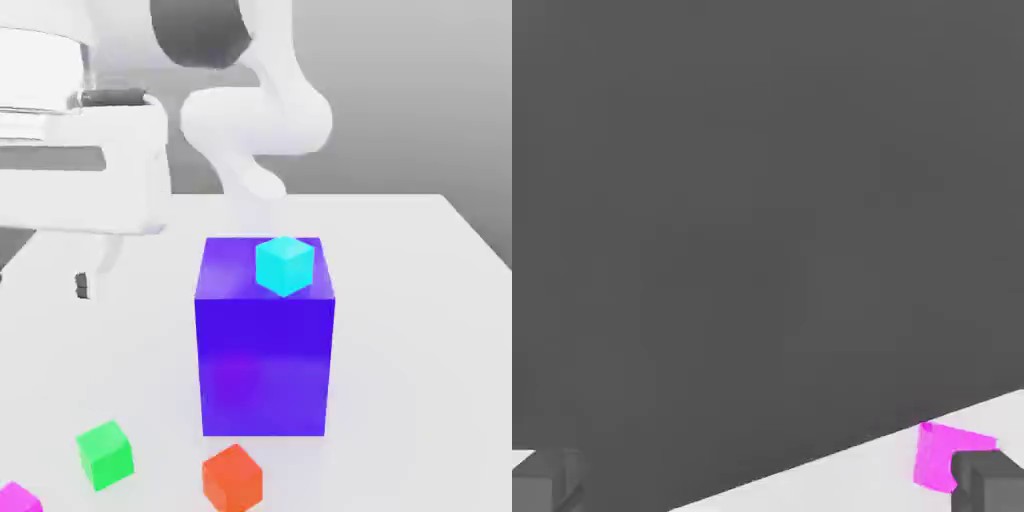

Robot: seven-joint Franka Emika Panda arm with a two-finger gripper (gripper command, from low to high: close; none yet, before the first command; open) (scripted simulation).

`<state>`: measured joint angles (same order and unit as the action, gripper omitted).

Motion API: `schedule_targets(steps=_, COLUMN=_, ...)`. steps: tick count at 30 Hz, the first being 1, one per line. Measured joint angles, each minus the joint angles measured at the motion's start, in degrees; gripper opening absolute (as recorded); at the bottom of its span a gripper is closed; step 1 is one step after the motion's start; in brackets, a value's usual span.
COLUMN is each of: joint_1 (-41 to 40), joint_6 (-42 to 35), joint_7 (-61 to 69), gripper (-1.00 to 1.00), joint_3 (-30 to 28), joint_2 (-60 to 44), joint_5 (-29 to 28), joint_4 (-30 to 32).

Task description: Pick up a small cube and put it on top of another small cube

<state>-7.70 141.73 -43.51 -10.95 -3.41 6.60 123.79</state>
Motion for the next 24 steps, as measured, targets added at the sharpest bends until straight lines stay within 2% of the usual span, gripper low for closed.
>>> schedule_targets(steps=11, joint_1=-5.99, joint_6=4.73, joint_7=1.8, gripper=0.0, joint_3=-1.63, joint_2=-22.99, joint_5=4.09, joint_4=-3.77)
schedule_targets(steps=15, joint_1=-8.06, joint_6=10.1, joint_7=3.25, gripper=0.0, joint_3=0.32, joint_2=-31.31, joint_5=6.26, joint_4=-5.69)
schedule_targets(steps=16, joint_1=-8.33, joint_6=10.9, joint_7=3.45, gripper=-1.0, joint_3=0.64, joint_2=-32.41, joint_5=6.56, joint_4=-5.95)
schedule_targets(steps=24, joint_1=-7.92, joint_6=9.63, joint_7=3.19, gripper=-1.0, joint_3=0.11, joint_2=-30.78, joint_5=6.18, joint_4=-5.55)
